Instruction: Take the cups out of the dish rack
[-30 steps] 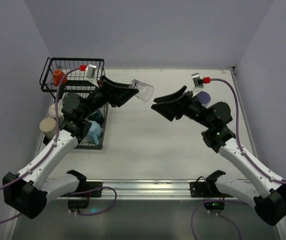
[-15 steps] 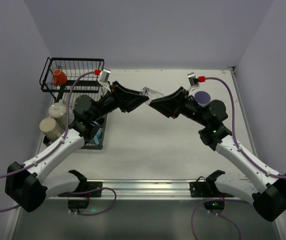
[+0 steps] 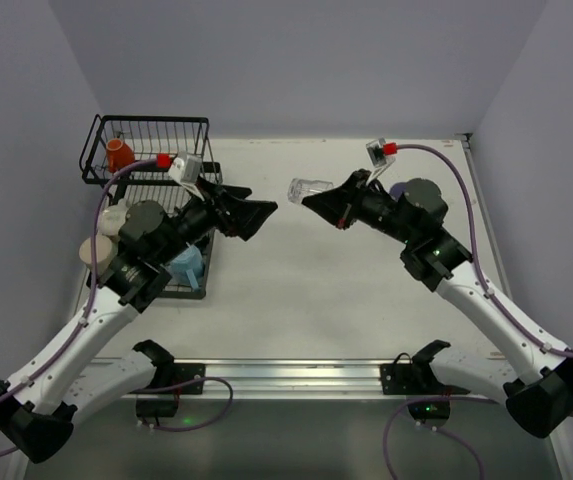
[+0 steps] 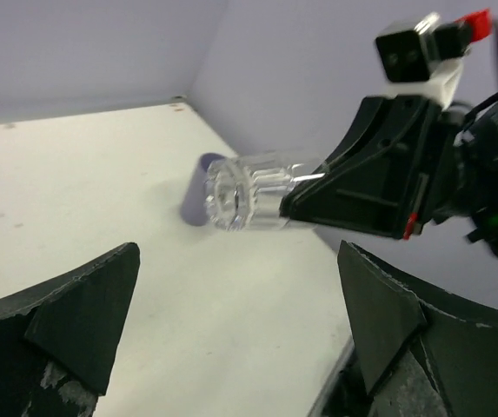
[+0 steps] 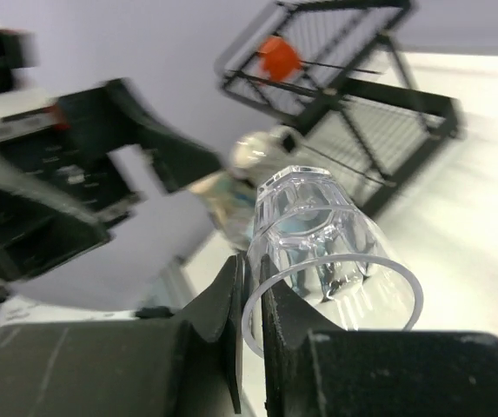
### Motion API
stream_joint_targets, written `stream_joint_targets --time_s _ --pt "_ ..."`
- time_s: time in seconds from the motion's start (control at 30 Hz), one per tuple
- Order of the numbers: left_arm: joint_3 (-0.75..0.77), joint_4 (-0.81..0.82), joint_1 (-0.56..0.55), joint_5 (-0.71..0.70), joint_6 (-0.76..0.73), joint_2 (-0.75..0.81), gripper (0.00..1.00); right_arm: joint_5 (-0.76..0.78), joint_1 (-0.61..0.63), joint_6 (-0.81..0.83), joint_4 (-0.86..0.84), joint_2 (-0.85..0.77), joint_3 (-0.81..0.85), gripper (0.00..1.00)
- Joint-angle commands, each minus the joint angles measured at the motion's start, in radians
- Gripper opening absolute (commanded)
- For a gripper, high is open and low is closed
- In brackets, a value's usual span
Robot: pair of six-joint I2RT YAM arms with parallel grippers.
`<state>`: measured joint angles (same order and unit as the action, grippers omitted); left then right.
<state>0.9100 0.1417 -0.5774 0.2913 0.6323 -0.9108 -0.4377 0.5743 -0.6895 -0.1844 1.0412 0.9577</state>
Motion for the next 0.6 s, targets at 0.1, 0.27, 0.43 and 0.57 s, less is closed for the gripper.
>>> stream_joint_targets --time_s 0.1,0.27,0.43,0.57 --pt "0.035 -0.424 -0.002 -0.276 -0.301 0.15 1.0 0.336 -0.004 0.387 0.694 0.201 0.334 0.0" --pt "-0.085 -0.447 -0.002 -0.372 -0.35 0.236 1.0 0.52 -0.017 0.499 0.917 0.448 0.56 0.0" --pt "-0.132 -0.435 -0.002 -0.394 -0.402 0.273 1.0 0.611 -0.056 0.562 1.08 0.693 0.734 0.0" --pt "-0.137 -0.438 -0.001 -0.379 -0.416 0.286 1.0 0.582 -0.082 0.605 1.105 0.783 0.803 0.0"
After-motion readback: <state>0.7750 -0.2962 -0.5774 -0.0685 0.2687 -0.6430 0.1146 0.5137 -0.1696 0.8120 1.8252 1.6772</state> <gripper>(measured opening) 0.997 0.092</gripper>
